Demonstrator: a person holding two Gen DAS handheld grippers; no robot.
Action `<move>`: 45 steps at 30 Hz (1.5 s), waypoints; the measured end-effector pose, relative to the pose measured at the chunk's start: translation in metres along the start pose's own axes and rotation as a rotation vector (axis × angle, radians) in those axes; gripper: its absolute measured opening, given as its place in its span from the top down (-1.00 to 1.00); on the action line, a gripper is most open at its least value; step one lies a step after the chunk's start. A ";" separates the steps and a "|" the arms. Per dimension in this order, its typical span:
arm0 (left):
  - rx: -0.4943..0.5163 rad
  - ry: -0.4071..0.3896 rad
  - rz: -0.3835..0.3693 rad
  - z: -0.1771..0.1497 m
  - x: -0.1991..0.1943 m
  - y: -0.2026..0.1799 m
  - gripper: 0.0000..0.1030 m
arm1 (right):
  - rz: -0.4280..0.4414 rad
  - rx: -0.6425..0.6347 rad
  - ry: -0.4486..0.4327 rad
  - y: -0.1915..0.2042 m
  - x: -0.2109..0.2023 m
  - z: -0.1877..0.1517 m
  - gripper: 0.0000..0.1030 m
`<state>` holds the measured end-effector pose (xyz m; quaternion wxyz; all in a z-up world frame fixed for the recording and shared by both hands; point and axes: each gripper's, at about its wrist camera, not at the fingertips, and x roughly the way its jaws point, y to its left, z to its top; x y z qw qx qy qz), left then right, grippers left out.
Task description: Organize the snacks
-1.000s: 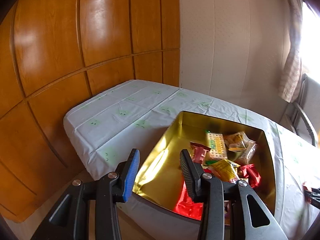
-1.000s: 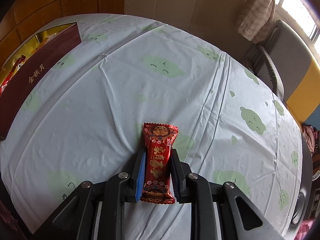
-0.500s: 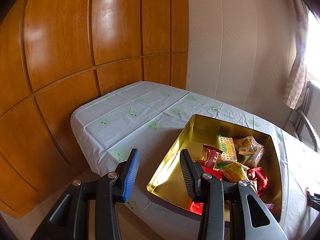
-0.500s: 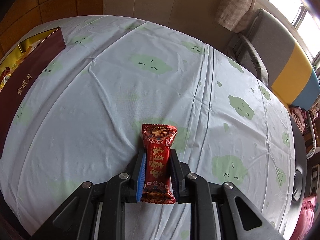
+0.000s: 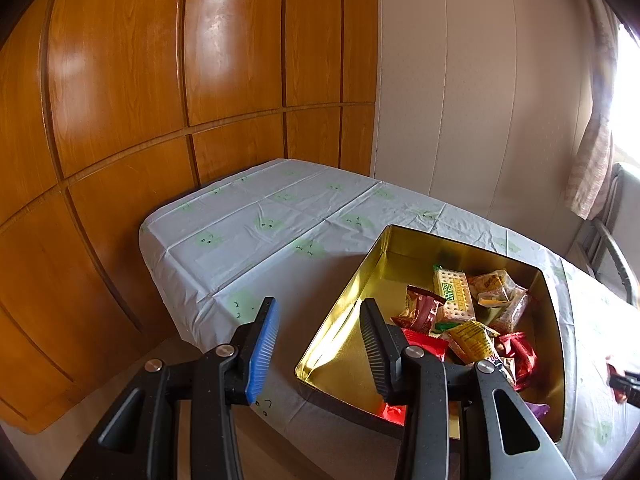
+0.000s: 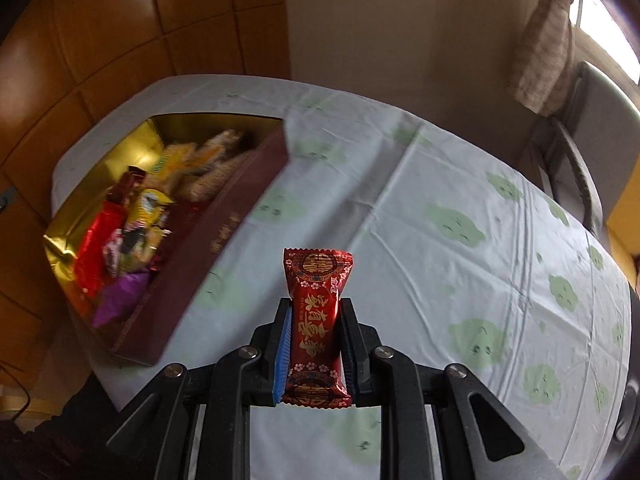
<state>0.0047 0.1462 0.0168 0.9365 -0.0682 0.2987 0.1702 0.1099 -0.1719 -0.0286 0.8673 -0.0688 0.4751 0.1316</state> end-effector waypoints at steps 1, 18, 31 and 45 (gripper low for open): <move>0.001 0.002 -0.001 0.000 0.001 0.000 0.17 | 0.022 -0.024 -0.008 0.013 -0.001 0.005 0.57; 0.014 0.039 -0.022 -0.005 0.008 0.001 0.17 | 0.188 -0.190 -0.034 0.130 0.017 0.056 0.57; 0.036 0.083 -0.046 -0.013 0.021 -0.011 0.17 | 0.172 -0.081 0.144 0.125 0.090 0.058 0.44; 0.073 0.099 -0.073 -0.022 0.021 -0.025 0.17 | 0.147 -0.098 0.045 0.125 0.067 0.044 0.66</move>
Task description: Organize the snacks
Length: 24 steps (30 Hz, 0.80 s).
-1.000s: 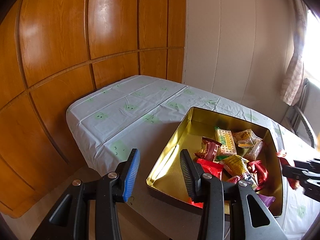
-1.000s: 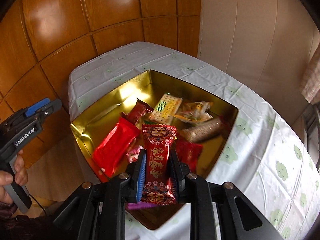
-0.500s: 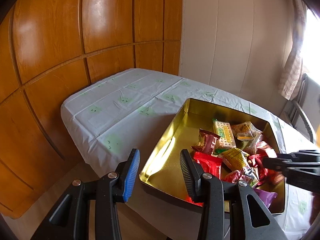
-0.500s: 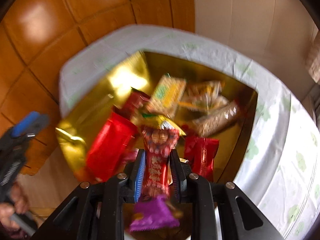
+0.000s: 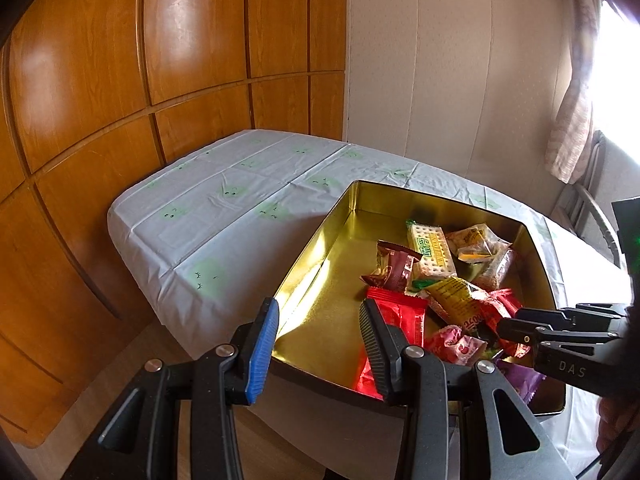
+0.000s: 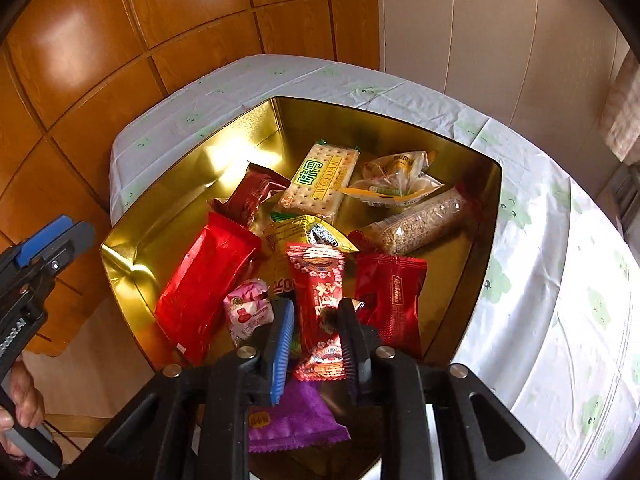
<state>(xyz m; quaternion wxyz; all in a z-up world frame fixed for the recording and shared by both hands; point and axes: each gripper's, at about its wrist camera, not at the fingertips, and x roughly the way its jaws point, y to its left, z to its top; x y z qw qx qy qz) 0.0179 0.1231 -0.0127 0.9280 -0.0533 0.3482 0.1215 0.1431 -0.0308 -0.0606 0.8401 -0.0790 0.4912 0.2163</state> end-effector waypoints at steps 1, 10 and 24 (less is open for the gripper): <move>0.001 0.002 -0.002 0.000 0.000 0.000 0.17 | -0.001 0.007 -0.001 -0.001 0.003 0.003 0.66; 0.014 0.003 0.001 0.000 -0.005 -0.003 0.10 | -0.005 0.063 -0.003 0.001 0.009 0.006 0.62; 0.041 -0.041 -0.013 -0.001 -0.022 -0.010 -0.29 | -0.079 0.119 -0.145 0.004 -0.047 -0.030 0.30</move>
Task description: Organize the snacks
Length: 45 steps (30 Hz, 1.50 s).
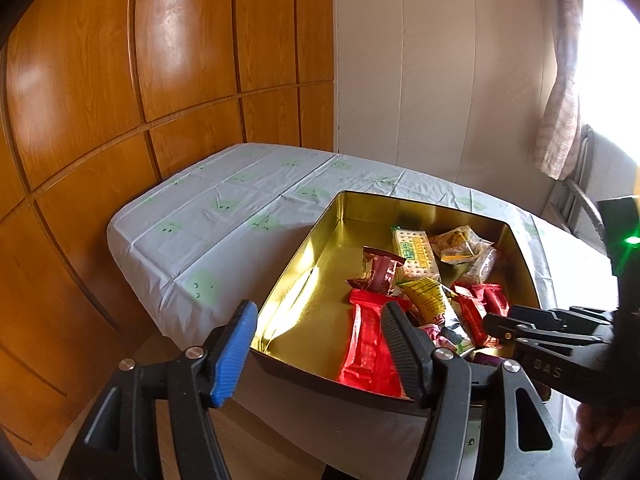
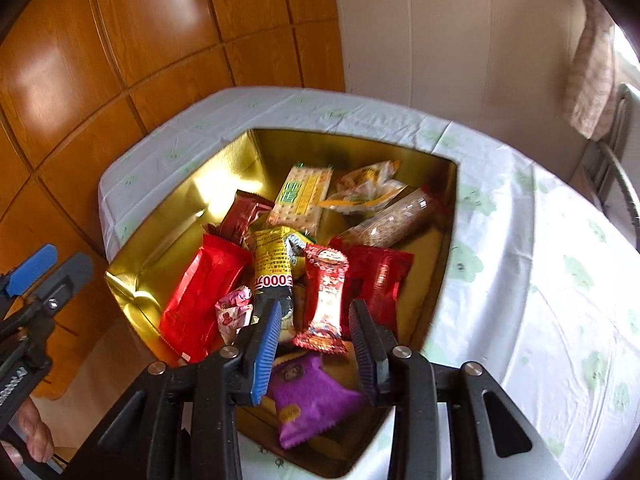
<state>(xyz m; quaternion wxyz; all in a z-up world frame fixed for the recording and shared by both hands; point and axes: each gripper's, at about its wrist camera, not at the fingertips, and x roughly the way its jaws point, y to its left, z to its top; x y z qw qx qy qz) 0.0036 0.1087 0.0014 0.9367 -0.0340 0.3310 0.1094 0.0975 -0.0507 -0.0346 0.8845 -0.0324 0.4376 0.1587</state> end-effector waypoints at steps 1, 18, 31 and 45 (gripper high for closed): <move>0.001 -0.002 -0.002 0.000 -0.001 -0.001 -0.34 | -0.013 0.003 -0.018 0.000 -0.006 -0.002 0.29; 0.047 -0.042 -0.029 -0.007 -0.026 -0.025 -0.75 | -0.103 0.048 -0.116 -0.008 -0.049 -0.033 0.28; 0.059 -0.051 -0.034 -0.007 -0.032 -0.029 -0.81 | -0.103 0.042 -0.124 -0.007 -0.051 -0.034 0.28; 0.059 -0.051 -0.031 -0.006 -0.032 -0.029 -0.86 | -0.108 0.039 -0.120 -0.007 -0.051 -0.037 0.28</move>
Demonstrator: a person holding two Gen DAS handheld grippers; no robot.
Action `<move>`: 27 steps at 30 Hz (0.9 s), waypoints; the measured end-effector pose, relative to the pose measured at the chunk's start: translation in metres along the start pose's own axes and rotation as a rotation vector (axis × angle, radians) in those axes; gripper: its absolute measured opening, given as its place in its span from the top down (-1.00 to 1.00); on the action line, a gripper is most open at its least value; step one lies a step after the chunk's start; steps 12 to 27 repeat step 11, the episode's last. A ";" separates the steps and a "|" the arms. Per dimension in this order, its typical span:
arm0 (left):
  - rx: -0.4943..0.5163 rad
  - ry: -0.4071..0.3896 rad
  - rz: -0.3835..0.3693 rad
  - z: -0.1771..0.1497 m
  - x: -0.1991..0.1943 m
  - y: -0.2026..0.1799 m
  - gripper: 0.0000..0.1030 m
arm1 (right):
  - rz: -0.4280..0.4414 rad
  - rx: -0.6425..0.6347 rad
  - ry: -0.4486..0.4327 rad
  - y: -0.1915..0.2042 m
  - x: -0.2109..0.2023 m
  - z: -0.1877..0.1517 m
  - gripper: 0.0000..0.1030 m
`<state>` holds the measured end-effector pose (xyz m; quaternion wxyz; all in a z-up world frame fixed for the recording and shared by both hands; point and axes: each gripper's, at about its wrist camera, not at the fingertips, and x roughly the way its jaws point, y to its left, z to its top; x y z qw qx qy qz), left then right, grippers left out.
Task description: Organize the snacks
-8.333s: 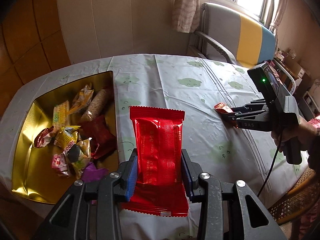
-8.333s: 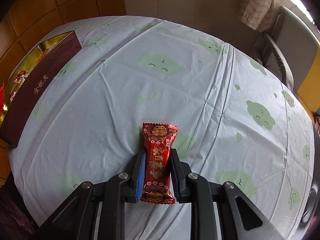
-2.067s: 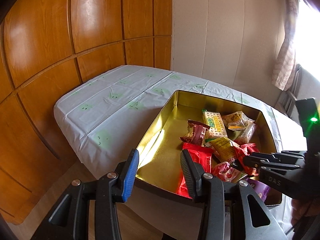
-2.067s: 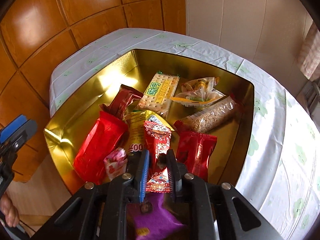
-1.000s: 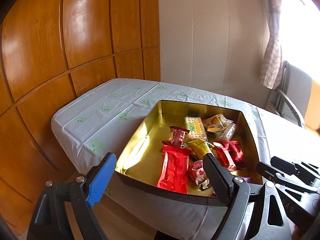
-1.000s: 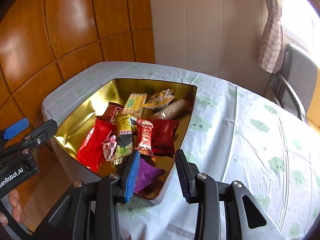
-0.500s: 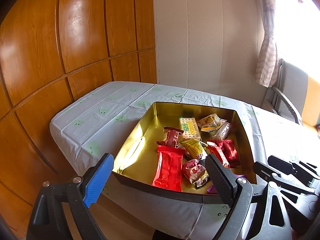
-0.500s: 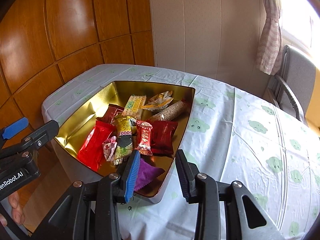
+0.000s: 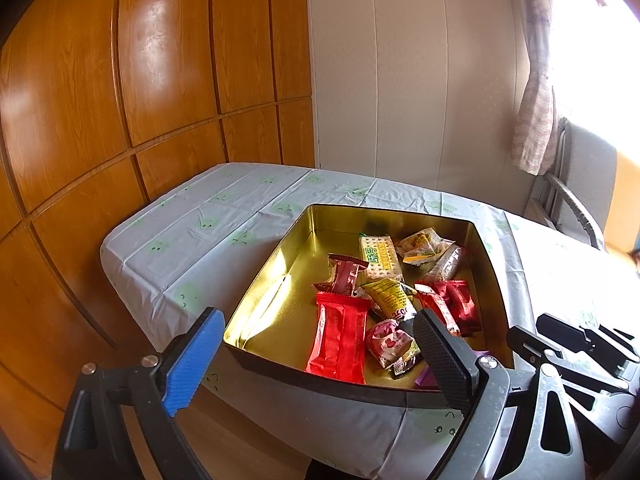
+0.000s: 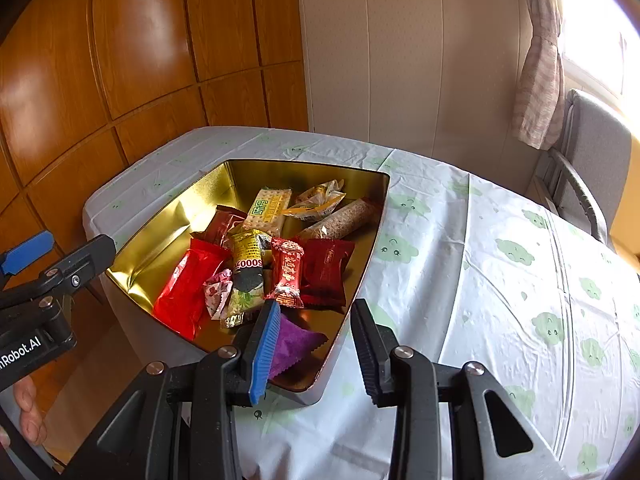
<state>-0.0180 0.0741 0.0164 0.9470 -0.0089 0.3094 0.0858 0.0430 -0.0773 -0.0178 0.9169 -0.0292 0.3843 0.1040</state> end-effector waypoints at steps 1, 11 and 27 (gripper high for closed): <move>0.000 0.000 0.000 0.000 0.000 0.000 -0.86 | -0.002 -0.001 0.000 0.000 0.000 0.000 0.28; 0.009 -0.026 -0.010 0.000 -0.002 -0.001 -0.86 | -0.008 0.018 -0.003 -0.007 0.000 -0.002 0.28; 0.009 -0.026 -0.010 0.000 -0.002 -0.001 -0.86 | -0.008 0.018 -0.003 -0.007 0.000 -0.002 0.28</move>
